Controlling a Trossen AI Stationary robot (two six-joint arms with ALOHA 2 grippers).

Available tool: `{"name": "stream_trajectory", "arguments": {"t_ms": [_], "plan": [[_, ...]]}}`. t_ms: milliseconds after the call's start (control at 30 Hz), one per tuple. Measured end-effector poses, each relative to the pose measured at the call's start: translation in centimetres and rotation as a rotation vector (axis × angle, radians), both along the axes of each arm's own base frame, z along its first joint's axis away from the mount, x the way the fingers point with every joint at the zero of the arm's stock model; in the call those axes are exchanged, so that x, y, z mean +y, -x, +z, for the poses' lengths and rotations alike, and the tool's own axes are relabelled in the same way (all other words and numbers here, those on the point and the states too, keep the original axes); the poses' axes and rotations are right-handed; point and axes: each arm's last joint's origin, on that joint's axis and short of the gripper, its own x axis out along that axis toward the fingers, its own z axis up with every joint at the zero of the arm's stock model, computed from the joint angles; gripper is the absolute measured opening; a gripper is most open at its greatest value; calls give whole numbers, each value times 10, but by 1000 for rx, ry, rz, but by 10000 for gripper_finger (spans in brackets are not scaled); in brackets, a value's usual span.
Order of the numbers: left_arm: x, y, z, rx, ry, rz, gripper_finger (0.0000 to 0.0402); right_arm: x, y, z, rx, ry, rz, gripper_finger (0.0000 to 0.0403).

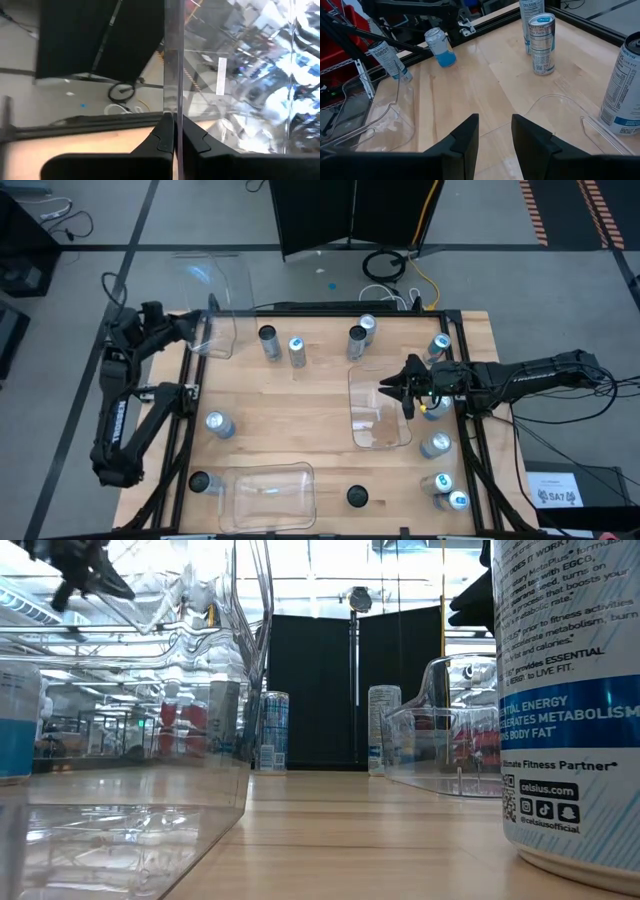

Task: Sort soda cans
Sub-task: Move the top left transparent bin to the middle of the table

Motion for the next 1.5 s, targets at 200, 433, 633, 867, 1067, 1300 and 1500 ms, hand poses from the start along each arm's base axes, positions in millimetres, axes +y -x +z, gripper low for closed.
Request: {"name": "stream_trajectory", "arguments": {"t_ms": [200,433,633,867,1067,1300,1500], "plan": [[10,-14,-26,-64,0,-98,6,0,0,0,0,1,1,107],[5,-31,-32,-76,-10,-156,6,0,0,0,0,1,1,107],[-3,-44,-33,-66,3,-173,6,0,0,0,-1,-5,-2,107],[-9,-70,-40,-27,98,-187,6,0,0,0,-2,-13,-5,107],[-21,-105,-48,16,117,-228,6,0,0,0,-1,-16,0,107],[-50,-149,-49,9,95,-290,6,0,0,-1,8,-39,-6,107],[-80,-185,-48,23,158,-295,6,0,2,-5,45,-61,-16,107]]}}
